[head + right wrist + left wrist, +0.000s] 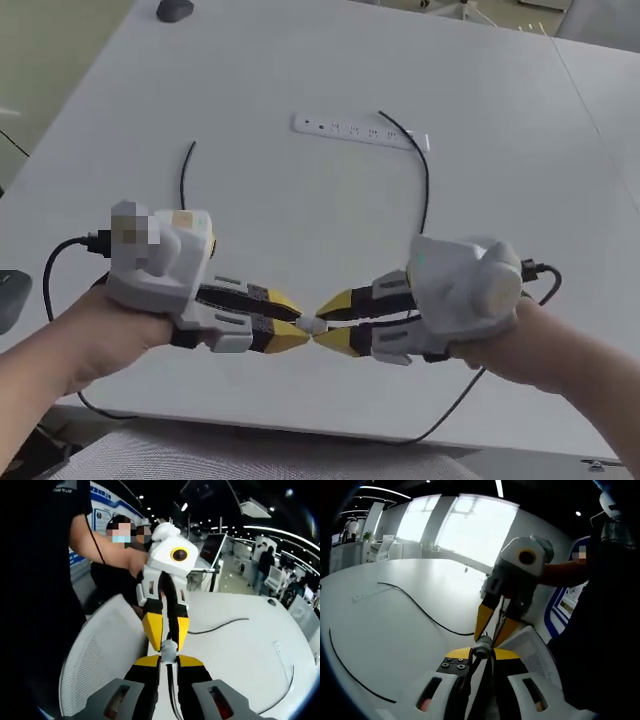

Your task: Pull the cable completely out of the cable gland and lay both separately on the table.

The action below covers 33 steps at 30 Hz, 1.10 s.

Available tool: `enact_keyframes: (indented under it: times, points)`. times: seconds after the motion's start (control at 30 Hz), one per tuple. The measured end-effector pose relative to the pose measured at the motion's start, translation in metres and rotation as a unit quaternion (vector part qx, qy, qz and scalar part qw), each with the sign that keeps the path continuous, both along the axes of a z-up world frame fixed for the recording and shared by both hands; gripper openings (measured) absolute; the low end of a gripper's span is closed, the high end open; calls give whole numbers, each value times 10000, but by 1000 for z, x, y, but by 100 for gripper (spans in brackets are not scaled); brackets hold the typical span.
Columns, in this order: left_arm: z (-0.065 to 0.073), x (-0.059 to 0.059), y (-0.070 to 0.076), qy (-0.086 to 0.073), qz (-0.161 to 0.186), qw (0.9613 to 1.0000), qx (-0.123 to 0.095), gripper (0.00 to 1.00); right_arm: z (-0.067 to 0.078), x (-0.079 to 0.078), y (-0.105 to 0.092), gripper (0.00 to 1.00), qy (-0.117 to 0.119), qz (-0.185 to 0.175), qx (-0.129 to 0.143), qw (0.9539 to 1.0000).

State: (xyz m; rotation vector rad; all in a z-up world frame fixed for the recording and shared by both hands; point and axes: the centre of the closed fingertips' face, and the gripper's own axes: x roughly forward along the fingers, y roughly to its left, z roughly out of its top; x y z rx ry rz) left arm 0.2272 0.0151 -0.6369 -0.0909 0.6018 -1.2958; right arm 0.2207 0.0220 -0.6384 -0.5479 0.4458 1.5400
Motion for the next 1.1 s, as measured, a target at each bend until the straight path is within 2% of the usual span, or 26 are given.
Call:
enact_keyframes:
  times: [0.13, 0.33, 0.6, 0.73, 0.77, 0.83, 0.97, 1.0, 1.1]
  points:
    - [1, 0, 2, 85, 2, 10000, -19, 15, 1, -1, 2, 7, -290, -23, -77, 9995]
    - [2, 3, 2, 88, -20, 10000, -3, 15, 2, 3, 1, 8, -556, -138, -81, 9983]
    - [-1, 0, -2, 23, -138, 9999, 70, 15, -2, 1, -2, 8, -455, -289, -152, 9984]
    - [0, 2, -2, 1, -144, 9999, 38, 15, -1, 4, -4, 8, -382, -445, -148, 9982]
    - [1, 3, -2, -8, -137, 9999, 32, 15, 0, 5, -4, 9, -386, -474, -118, 9981]
    - [1, 5, -2, -16, -126, 9999, 19, 15, 3, 8, -6, 11, -241, -653, -14, 9976]
    - [0, 6, -1, -18, -106, 9999, 33, 15, 8, 10, -10, 18, 44, -1030, 72, 9946]
    - [0, 7, -1, -31, -104, 9999, 42, 15, 10, 13, -13, 21, 104, -1292, 90, 9915]
    - [0, 9, 1, -71, -82, 9999, 44, 15, 13, 16, -17, 27, 267, -1733, 214, 9843]
